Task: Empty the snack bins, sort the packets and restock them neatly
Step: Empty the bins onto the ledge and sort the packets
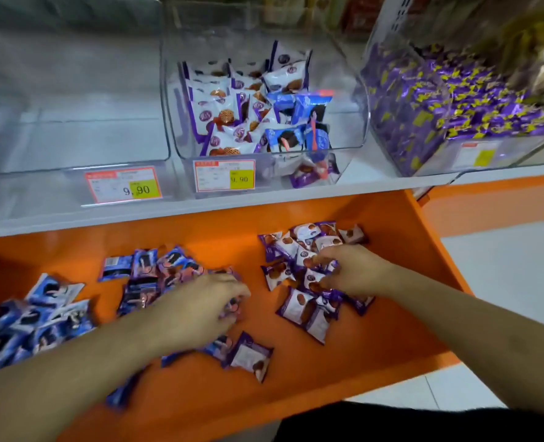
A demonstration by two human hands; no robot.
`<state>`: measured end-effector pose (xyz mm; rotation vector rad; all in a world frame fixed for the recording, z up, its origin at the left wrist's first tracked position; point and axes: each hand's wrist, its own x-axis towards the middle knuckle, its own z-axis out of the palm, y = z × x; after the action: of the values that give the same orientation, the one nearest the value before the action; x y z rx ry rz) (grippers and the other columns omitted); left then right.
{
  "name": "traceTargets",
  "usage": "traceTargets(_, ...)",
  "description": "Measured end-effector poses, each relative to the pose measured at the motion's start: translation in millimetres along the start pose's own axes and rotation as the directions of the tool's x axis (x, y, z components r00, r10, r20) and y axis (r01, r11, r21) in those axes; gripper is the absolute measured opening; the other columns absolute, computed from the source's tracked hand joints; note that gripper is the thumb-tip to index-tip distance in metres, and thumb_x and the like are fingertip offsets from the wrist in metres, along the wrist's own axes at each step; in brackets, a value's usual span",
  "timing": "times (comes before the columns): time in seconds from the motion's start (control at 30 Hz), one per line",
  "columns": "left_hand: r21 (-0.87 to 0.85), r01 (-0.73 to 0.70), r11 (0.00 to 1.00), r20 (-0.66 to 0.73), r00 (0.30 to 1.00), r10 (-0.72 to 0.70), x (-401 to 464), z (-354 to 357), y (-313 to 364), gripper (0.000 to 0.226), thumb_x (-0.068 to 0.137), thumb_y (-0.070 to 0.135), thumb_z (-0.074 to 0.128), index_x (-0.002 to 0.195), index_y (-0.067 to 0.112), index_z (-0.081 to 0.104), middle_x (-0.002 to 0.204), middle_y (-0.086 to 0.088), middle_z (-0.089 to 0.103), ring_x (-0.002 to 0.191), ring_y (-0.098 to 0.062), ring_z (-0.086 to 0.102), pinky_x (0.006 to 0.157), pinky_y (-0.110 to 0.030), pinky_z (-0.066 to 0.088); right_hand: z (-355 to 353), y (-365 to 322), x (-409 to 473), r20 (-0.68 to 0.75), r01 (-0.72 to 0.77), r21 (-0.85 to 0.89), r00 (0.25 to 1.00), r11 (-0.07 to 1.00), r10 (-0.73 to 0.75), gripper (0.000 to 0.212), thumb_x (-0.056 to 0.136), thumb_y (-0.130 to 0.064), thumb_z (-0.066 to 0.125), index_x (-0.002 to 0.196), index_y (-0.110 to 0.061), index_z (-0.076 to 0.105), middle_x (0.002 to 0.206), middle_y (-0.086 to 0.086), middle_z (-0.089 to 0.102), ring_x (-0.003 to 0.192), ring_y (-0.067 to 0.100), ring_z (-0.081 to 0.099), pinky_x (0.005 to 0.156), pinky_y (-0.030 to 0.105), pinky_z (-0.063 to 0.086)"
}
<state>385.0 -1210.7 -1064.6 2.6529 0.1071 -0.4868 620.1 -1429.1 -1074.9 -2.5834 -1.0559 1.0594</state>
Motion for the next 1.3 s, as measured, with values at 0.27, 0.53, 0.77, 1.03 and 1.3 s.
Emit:
traceTargets(0.27, 0.297, -0.332, 0.895, 0.44, 0.88, 0.18, 74, 115, -13, 0.074, 0.082, 0.048, 0.081, 0.145, 0.026, 0.048, 0.143, -0.001, 0.046, 0.13, -0.026, 0.041, 0.106, -0.044, 0.035, 5, 11, 10, -0.027, -0.013, 0.164, 0.999, 0.986, 0.018, 0.03, 0.097, -0.031, 0.074, 0.127, -0.031, 0.069, 0.121, -0.014, 0.066, 0.065, -0.02, 0.058, 0.051, 0.002, 0.04)
traceTargets(0.53, 0.177, -0.225, 0.958, 0.196, 0.962, 0.19, 90, 113, 9, 0.059, 0.09, 0.04, 0.068, 0.143, 0.025, 0.048, 0.14, 0.002, 0.05, 0.131, -0.02, 0.044, 0.108, -0.038, 0.034, -7, 22, 18, -0.08, -0.008, 0.228, 0.996, 0.974, 0.027, 0.027, 0.096, -0.033, 0.074, 0.122, -0.035, 0.069, 0.118, -0.017, 0.067, 0.102, 0.003, 0.068, 0.086, 0.029, 0.061)
traceTargets(0.77, -0.188, -0.108, 0.976, -0.118, 0.989, 0.086, 78, 18, 49, 0.089, 0.091, 0.058, 0.067, 0.161, 0.043, 0.013, 0.166, 0.021, 0.014, 0.152, -0.005, 0.019, 0.127, -0.035, 0.024, -62, 17, -9, -0.208, -0.022, 0.129, 0.977, 0.991, 0.049, 0.033, 0.094, -0.036, 0.075, 0.125, -0.04, 0.067, 0.123, -0.019, 0.067, 0.105, 0.003, 0.067, 0.097, 0.04, 0.059)
traceTargets(1.03, 0.133, -0.241, 0.961, -0.59, 0.76, 0.272, -22, -132, 40, 0.052, 0.097, 0.046, 0.052, 0.147, 0.036, 0.046, 0.15, 0.021, 0.04, 0.139, -0.001, 0.038, 0.119, -0.021, 0.029, -131, -106, -80, -0.297, 0.334, 0.177, 0.915, 0.926, -0.273, 0.02, 0.092, -0.018, 0.078, 0.109, -0.029, 0.075, 0.103, -0.013, 0.076, 0.093, 0.009, 0.073, 0.089, 0.038, 0.06)
traceTargets(1.3, 0.005, 0.075, 0.997, -0.711, 0.701, -0.049, -38, -186, -30, 0.074, 0.094, 0.064, 0.023, 0.163, 0.038, 0.023, 0.168, 0.026, 0.01, 0.151, 0.006, 0.016, 0.116, -0.004, -0.002, -175, -223, 3, -0.371, 0.386, -0.136, 0.834, 0.912, -0.408, 0.075, 0.091, -0.045, 0.078, 0.155, -0.037, 0.04, 0.153, -0.01, 0.046, 0.136, 0.011, 0.051, 0.108, 0.038, 0.049)
